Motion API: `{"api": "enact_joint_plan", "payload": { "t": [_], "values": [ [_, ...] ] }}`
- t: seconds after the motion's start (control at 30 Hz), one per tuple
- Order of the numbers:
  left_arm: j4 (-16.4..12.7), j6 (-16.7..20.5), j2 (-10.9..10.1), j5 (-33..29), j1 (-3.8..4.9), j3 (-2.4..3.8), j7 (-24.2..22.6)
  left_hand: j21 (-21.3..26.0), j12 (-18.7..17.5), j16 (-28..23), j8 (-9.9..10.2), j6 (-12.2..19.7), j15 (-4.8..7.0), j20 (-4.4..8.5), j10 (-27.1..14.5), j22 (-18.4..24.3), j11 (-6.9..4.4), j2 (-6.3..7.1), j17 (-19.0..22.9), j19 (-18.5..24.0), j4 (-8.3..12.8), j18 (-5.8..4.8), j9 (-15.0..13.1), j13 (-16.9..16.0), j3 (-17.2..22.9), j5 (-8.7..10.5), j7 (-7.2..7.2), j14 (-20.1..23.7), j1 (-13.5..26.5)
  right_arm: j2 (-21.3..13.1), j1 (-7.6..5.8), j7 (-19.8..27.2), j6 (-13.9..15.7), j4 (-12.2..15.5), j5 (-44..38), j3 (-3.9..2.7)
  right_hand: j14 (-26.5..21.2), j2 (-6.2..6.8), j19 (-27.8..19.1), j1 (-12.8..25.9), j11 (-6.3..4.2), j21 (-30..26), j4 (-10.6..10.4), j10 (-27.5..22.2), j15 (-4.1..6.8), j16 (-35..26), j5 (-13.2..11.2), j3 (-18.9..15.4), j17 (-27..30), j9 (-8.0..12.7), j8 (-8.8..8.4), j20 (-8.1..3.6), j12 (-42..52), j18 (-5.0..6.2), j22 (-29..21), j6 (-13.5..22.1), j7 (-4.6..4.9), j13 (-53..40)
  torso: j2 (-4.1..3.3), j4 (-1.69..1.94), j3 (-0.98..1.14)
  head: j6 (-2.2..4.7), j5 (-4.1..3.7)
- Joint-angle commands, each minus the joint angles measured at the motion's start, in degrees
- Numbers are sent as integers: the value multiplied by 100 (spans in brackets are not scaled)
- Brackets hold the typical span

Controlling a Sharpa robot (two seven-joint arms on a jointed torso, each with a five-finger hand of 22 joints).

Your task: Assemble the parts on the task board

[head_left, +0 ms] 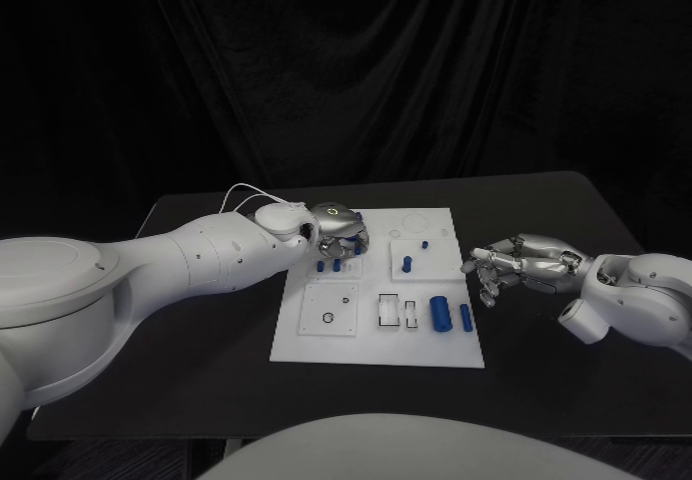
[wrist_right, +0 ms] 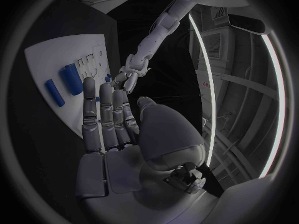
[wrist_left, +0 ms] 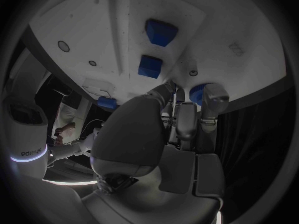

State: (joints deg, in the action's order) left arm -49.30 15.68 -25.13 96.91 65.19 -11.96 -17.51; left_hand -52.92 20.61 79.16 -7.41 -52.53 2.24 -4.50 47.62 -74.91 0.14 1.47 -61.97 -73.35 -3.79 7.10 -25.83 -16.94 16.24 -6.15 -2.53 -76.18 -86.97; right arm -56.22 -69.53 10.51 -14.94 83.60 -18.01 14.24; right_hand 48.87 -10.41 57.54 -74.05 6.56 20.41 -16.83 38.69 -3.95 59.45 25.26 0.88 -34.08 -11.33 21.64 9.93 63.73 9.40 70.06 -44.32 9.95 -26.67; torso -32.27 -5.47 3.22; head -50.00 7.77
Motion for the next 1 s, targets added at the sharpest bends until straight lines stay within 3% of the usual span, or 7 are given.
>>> {"api": "enact_joint_plan", "payload": {
  "t": [0.03,0.33,0.5,0.57,0.8,1.0],
  "values": [
    [16,97,9,19,-39,-7,-50,-11,-18,17,-48,-71,44,8,97,-581,-27,-66,12,-23,2,-11,-21,12,48,-13,24,-25,8,-10,14,-32,-63,18,0,-4,-43,-34,-47,10,6,-1,-4,-25,7,31,-23,-26,9,-9,29,11,18,93,9,50,-3,7,0,2,-5,0,3],
    [-9,512,-60,19,-49,-7,-93,-68,-33,27,-108,-254,82,14,450,-602,-56,-124,8,-69,31,-24,-86,37,61,-51,9,-50,-16,-5,14,-40,-76,14,0,-4,-49,-41,-52,13,8,-3,-5,-30,5,33,-25,-29,16,-7,35,13,20,94,10,64,-1,11,9,-4,-10,0,34],
    [-268,815,-271,19,-26,11,-113,-218,-61,61,-91,-298,86,29,605,-638,-25,-81,-62,-166,82,-47,-93,51,64,-88,-20,-132,-54,-10,14,-36,-83,14,0,-4,-49,-41,-52,13,8,-3,-5,-30,5,33,-25,-29,16,-7,35,13,20,94,10,64,-1,11,12,9,-4,0,28],
    [-382,861,-352,18,3,23,-102,-247,-65,67,-89,-309,86,32,626,-645,-23,-77,-76,-183,85,-52,-94,51,64,-89,-23,-146,-55,-11,14,-40,-79,11,0,-4,-49,-41,-52,13,8,-3,-5,-30,5,33,-25,-29,16,-7,35,13,20,94,10,64,-1,11,12,10,-2,0,28],
    [-1002,771,-819,18,266,48,16,-177,-85,31,-71,-302,82,35,647,-627,-25,-63,8,-161,87,-39,-90,56,60,-73,-18,-118,-48,25,14,-71,-113,-39,0,-4,-52,-46,-55,15,9,-4,-5,-32,4,34,-26,-31,20,-6,42,14,22,94,11,67,0,13,15,12,-1,0,113],
    [-1237,549,-1098,18,329,21,129,-95,-101,-23,-54,-300,81,35,675,-606,-42,-59,118,-125,80,-27,-87,57,53,-44,-1,-64,-31,57,22,-105,-190,-82,0,-3,-56,-59,-58,22,9,-6,-8,-34,3,36,-29,-33,24,-10,58,15,24,94,12,52,-2,15,47,10,14,0,160]
  ]
}}
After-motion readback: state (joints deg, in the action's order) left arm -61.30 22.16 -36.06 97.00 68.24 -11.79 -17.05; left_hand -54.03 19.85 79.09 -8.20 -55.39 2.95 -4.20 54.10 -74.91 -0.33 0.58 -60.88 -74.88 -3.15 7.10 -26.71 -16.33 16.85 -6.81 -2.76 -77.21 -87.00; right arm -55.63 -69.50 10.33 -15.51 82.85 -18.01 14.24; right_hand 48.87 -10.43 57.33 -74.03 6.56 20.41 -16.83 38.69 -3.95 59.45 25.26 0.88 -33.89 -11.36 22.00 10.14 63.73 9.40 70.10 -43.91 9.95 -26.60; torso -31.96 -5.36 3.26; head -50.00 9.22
